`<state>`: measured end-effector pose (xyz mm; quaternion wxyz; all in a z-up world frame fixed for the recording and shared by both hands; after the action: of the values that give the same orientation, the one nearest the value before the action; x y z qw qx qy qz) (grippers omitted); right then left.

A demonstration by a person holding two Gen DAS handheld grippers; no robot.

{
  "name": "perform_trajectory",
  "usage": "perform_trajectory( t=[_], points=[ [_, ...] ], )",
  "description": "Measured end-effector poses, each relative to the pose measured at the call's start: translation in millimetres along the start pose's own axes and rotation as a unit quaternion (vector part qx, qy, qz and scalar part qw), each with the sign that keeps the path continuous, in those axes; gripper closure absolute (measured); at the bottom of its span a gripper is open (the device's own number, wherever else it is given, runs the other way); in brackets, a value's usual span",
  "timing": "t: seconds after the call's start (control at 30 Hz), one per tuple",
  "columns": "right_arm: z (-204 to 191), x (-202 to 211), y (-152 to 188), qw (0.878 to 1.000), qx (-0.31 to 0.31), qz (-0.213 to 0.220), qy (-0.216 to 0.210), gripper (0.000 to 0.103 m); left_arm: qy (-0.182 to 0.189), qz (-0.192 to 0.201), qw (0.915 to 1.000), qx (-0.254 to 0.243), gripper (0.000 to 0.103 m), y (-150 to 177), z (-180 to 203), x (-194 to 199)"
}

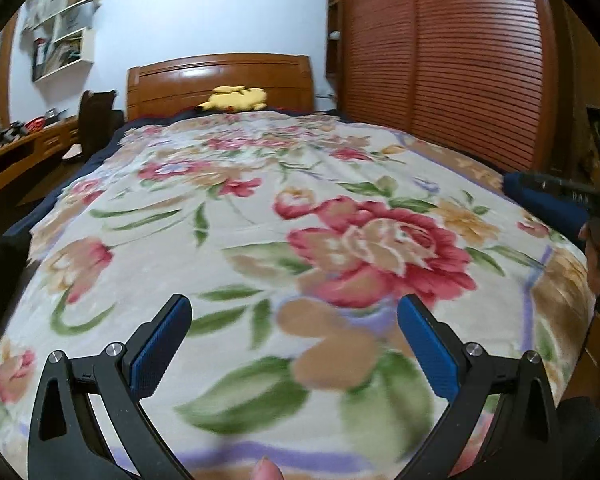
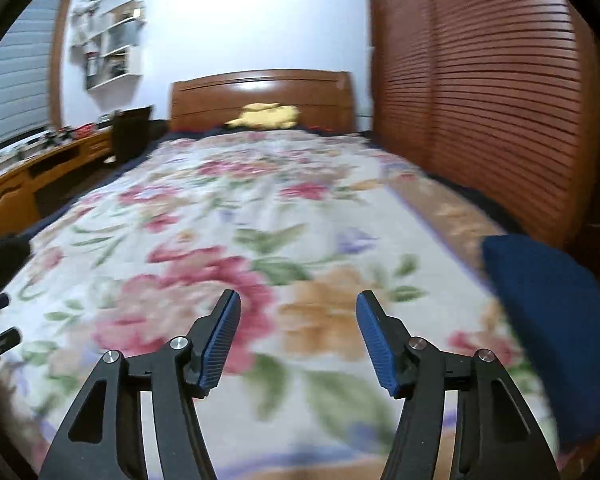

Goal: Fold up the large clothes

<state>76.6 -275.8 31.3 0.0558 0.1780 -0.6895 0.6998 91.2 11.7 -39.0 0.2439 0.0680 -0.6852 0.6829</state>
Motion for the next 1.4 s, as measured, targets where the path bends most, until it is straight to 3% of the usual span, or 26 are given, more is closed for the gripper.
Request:
perform_trajectory(
  t=[0.13,0.33,0.5,0.7,1.4],
  points=[
    [-40,-10,13,0.999,0.004,-0.016,-0.033,0.031,-0.012,0.012,0.9998,0.013,0.000,-1,-19,5],
    [-57,-32,19,0.998,-0.002,-0.030,-0.055,0.027,-0.034,0.025,0.9989,0.018,0.000,0,-36,17],
    [-69,-37,9,0.998,-0.011,-0.002,-0.062,0.025,-0.052,0.043,0.9972,0.031,0.000,4,-48,29],
    [-100,-16,30,0.997,0.022,0.058,-0.045,0.025,-0.067,0.060,0.9953,0.035,0.000,1,-49,36],
    [-108,-16,48,0.995,0.012,0.072,-0.066,0.025,-0.080,0.071,0.9939,0.030,0.000,-1,-41,37]
  ],
)
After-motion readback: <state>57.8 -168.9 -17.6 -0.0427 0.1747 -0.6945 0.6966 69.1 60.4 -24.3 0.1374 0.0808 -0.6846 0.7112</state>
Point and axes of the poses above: each gripper's, at about its wrist camera, not at the fingertips, and x roughly against the way its jaws point, z to its right, y to its underside, the point moved 7 cm from there along -x, roughly the way its jaws point, and after that the axes turned 4 degrees about z, right-handed, at the moved point
